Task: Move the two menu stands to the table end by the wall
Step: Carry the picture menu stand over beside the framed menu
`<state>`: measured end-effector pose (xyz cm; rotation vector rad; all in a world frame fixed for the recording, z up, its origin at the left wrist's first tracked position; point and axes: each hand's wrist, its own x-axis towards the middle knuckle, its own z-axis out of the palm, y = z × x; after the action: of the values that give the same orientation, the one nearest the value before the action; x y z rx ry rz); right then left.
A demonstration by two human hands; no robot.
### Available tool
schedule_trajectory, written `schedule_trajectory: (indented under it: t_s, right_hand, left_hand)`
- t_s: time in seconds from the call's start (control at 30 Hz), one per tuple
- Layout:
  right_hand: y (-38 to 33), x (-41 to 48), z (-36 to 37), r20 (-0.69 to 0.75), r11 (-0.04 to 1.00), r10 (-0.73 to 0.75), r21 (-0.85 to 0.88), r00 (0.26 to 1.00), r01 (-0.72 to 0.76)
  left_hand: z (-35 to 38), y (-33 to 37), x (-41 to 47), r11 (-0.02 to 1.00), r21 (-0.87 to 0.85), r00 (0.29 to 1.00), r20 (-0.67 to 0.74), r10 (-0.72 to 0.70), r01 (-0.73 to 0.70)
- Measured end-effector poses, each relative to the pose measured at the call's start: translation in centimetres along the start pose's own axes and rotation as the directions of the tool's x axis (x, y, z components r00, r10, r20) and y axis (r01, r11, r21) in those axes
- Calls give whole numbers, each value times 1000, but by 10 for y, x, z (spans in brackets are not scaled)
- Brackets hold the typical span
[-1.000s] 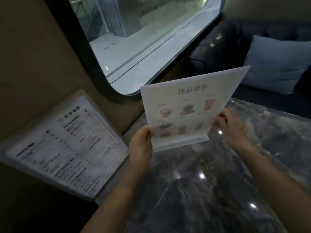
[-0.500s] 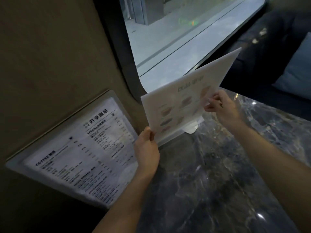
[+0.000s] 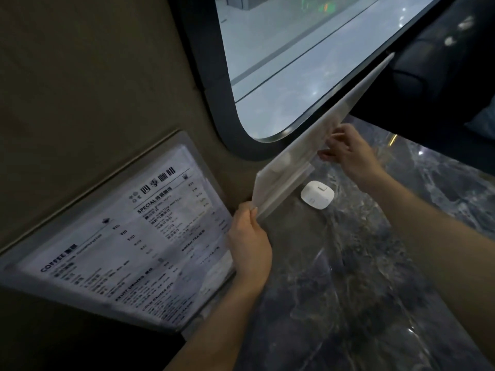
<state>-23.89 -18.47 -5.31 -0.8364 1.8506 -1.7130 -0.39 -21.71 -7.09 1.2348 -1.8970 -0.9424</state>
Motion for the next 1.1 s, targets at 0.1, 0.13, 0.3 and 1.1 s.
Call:
schedule_trajectory:
  t_s: [0.1, 0.13, 0.3, 1.1]
  right_hand:
    - [5, 5, 5, 35, 1000, 26, -16, 999, -26]
    - [7, 6, 7, 35, 999, 33, -19, 999, -33]
    - [16, 7, 9, 2, 999, 47, -20, 999, -47]
    - [16, 11, 26, 77, 955, 151, -269, 986, -125]
  left_hand:
    - [-3, 3, -3, 1000, -24, 1000, -16, -11, 10]
    - [-3, 4, -4, 999, -32, 1000, -29, -4, 3]
    - [-6, 18, -5, 989, -143, 998, -56, -36, 28]
    - [10, 27, -1, 982, -136, 991, -50, 128, -133]
